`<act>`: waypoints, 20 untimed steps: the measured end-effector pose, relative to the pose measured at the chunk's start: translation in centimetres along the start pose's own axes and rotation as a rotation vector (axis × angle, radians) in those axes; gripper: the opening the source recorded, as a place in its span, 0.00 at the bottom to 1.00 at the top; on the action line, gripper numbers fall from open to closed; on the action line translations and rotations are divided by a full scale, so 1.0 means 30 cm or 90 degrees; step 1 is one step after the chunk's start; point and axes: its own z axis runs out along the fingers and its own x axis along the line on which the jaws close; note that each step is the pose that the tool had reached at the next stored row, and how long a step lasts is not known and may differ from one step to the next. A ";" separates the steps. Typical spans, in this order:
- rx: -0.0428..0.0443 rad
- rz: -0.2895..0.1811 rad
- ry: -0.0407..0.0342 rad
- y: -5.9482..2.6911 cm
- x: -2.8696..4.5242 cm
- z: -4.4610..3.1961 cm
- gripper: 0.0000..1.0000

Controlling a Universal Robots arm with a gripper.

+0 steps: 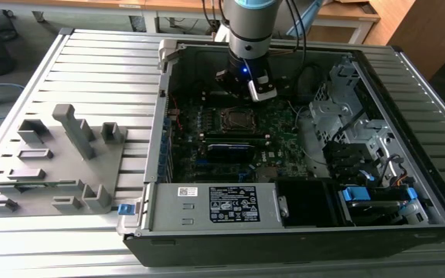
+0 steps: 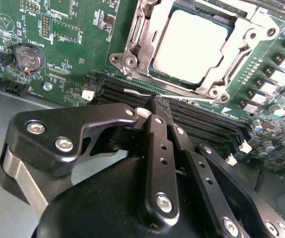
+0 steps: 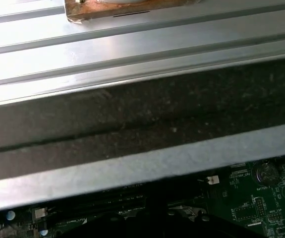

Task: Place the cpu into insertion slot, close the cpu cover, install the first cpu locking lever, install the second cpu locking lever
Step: 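Install the first cpu locking lever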

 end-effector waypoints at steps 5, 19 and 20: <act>0.0005 0.008 -0.0015 -0.002 0.003 0.010 0.10; -0.0003 0.008 -0.0016 0.008 0.015 0.017 0.10; 0.0000 0.008 -0.0017 0.008 0.015 0.017 0.10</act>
